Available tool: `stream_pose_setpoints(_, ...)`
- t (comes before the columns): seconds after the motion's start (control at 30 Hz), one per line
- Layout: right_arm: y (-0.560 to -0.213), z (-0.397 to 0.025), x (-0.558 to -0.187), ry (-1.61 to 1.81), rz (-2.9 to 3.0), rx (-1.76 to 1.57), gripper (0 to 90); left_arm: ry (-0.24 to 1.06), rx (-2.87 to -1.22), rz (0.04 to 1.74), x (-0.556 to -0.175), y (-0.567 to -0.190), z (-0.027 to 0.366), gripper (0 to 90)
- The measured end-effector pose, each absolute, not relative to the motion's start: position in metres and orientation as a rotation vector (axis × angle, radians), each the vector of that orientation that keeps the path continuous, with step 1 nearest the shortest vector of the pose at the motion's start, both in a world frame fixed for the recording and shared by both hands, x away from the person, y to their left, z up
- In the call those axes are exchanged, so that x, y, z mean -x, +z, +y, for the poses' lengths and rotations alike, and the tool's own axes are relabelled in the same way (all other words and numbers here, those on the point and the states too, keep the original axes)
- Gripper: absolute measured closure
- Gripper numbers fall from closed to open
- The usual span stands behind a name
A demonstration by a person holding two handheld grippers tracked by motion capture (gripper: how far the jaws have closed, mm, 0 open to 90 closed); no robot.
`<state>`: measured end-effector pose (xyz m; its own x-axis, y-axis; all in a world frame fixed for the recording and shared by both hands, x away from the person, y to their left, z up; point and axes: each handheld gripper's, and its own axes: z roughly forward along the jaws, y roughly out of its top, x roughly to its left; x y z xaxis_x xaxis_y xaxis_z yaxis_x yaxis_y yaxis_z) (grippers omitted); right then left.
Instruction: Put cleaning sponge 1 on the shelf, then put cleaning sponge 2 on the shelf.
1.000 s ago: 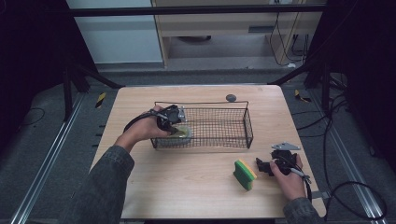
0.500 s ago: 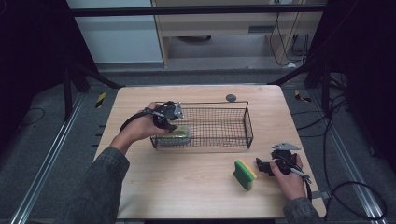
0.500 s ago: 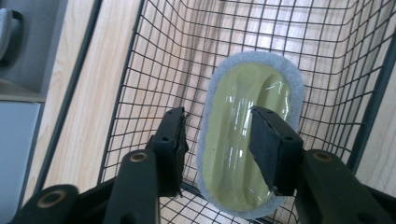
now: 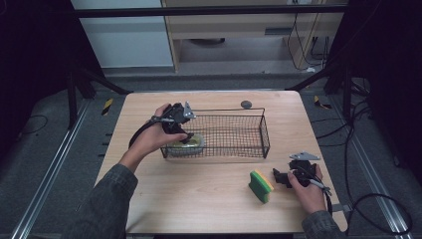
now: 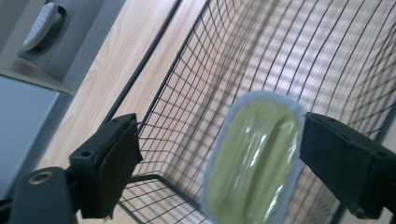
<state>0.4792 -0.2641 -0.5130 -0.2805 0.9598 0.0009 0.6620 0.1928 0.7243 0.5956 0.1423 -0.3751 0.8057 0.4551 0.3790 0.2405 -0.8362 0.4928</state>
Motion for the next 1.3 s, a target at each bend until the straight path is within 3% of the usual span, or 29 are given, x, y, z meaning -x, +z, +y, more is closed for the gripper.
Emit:
stream_pose_setpoints(0.13,-0.513,-0.264,-0.479,0.865,2.017,-1.512,0.4,0.671,-2.445,0.614,-0.585,-0.37,0.149,5.5)
stream_pose_setpoints(0.33,-0.513,-0.264,-0.479,0.866,2.017,-1.511,0.4,0.681,-2.311,0.714,-0.564,-0.368,0.168,5.2)
stream_pose_setpoints(0.5,-0.513,-0.265,-0.479,0.868,2.021,-1.506,2.5,0.695,-2.216,0.796,-0.525,-0.387,0.194,3.6)
stream_pose_setpoints(0.67,-0.509,-0.269,-0.475,0.861,2.05,-1.482,9.0,0.628,-2.145,0.895,-0.492,-0.42,0.214,4.1)
stream_pose_setpoints(0.73,-0.505,-0.267,-0.473,0.867,2.092,-1.467,10.7,0.536,-2.146,0.941,-0.483,-0.439,0.22,5.0)
stream_pose_setpoints(0.83,-0.49,-0.262,-0.465,0.858,2.136,-1.44,11.9,0.607,-2.211,0.962,-0.479,-0.455,0.228,5.0)
stream_pose_setpoints(0.97,-0.476,-0.259,-0.456,0.789,2.202,-1.412,12.0,0.567,-2.157,1.055,-0.481,-0.465,0.238,5.5)
stream_pose_setpoints(1.3,-0.456,-0.26,-0.424,0.703,2.356,-1.39,11.4,0.539,-2.222,1.123,-0.49,-0.487,0.246,5.8)
